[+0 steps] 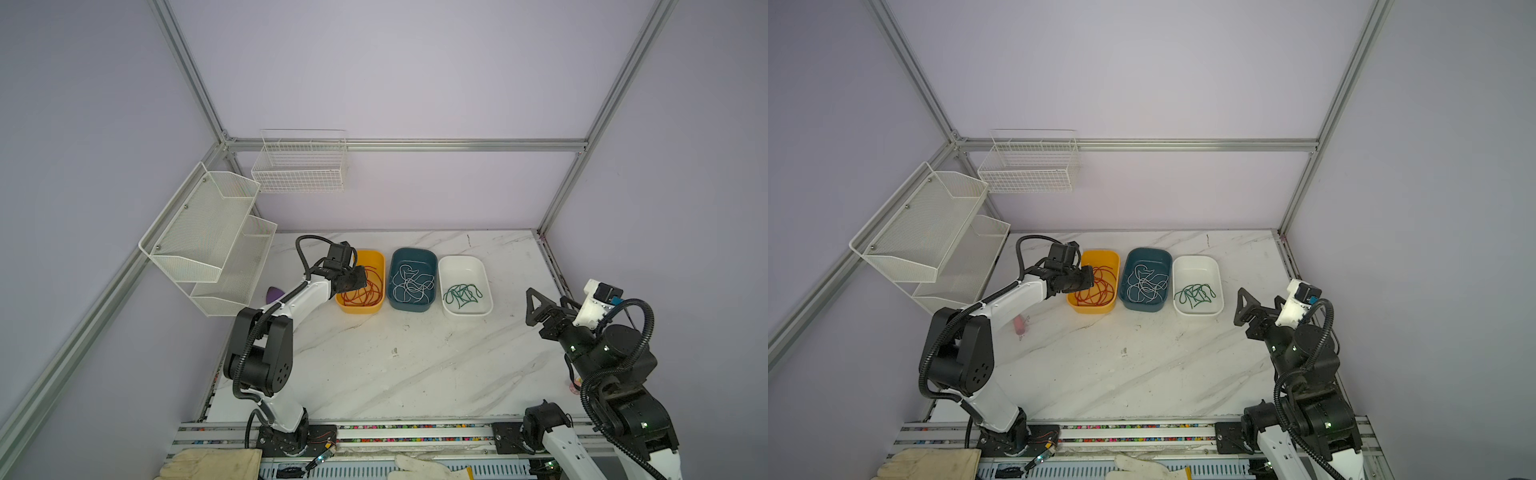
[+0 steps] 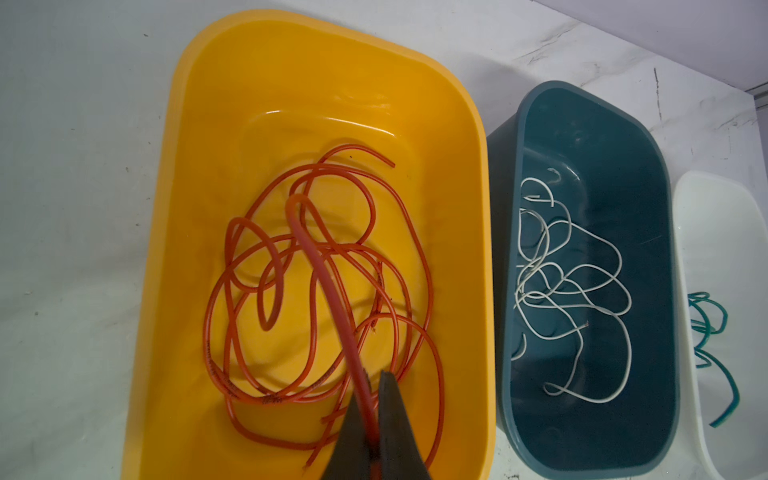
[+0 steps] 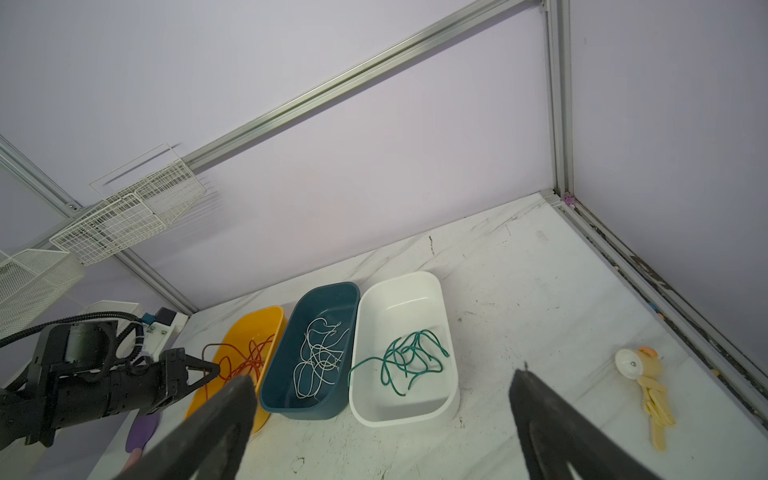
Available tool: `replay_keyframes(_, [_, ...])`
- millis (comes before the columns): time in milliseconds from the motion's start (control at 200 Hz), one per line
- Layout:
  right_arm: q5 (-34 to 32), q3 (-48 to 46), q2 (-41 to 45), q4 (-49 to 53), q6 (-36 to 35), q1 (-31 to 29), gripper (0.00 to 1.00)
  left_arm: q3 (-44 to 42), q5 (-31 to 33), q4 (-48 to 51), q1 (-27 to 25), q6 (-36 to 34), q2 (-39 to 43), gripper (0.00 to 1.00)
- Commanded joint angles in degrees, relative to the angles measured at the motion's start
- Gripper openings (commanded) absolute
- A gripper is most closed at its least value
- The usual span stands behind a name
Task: Untangle the cables
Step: 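Lower the red wire into the yellow tub and open the left gripper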
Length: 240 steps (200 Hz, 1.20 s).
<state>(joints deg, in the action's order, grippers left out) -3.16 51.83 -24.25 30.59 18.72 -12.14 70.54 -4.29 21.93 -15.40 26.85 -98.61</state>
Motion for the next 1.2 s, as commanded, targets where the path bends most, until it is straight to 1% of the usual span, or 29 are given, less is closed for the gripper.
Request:
replay_keyframes(0, [0.49, -0.5, 0.52, -1.58, -0.72, 0.36, 0.98, 6.22, -0.8, 0.01, 0.45, -1.13, -1.03, 0.0])
replay_keyframes(250, [0.7, -0.54, 0.26, -1.67, -0.79, 0.35, 0.98, 10.5, 0.31, 2.8, 0.45, -3.27, -5.54, 0.0])
replay_keyframes(460, [0.79, -0.59, 0.19, -1.68, -0.81, 0.31, 0.98, 13.5, 1.31, 4.19, 0.45, -5.71, -7.27, 0.0])
replay_keyframes(805, [1.26, -0.69, -0.05, -1.85, -0.85, 0.33, 0.98, 13.58, 0.91, 3.4, 1.01, -7.84, -9.11, 0.0])
replay_keyframes(1195, [1.43, -0.81, 0.07, -1.94, -0.9, 0.3, 0.98, 13.74, 1.17, 3.23, 1.6, -8.04, -9.33, 0.0])
